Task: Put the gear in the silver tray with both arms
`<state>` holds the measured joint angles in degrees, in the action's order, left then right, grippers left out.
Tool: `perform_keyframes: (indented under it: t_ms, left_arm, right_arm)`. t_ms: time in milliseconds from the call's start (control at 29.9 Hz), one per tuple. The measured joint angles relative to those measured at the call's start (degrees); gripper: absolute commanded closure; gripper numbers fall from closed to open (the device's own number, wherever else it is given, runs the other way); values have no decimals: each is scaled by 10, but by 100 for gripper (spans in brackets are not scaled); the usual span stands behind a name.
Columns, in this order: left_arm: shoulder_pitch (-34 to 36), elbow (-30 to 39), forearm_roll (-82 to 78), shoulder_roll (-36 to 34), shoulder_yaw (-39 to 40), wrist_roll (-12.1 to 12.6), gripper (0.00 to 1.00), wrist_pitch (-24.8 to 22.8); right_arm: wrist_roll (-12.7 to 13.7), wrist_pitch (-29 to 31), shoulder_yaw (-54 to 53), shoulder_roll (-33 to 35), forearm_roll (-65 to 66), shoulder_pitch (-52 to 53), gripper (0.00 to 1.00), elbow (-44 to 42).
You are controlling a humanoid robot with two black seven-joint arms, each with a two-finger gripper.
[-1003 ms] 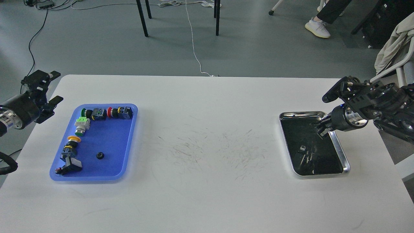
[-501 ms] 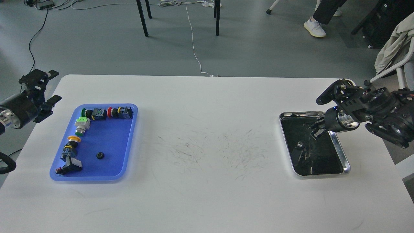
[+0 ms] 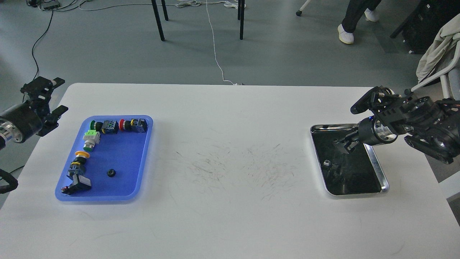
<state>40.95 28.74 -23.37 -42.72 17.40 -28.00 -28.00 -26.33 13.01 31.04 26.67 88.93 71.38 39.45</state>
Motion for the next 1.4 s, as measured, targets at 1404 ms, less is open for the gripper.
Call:
perform_keyframes:
  t_ms: [1404]
  left_arm:
    - [1,7,6,-1,2,0,2,0]
  right_arm:
    - [5,-36,-364,211,-707,-29,20,36]
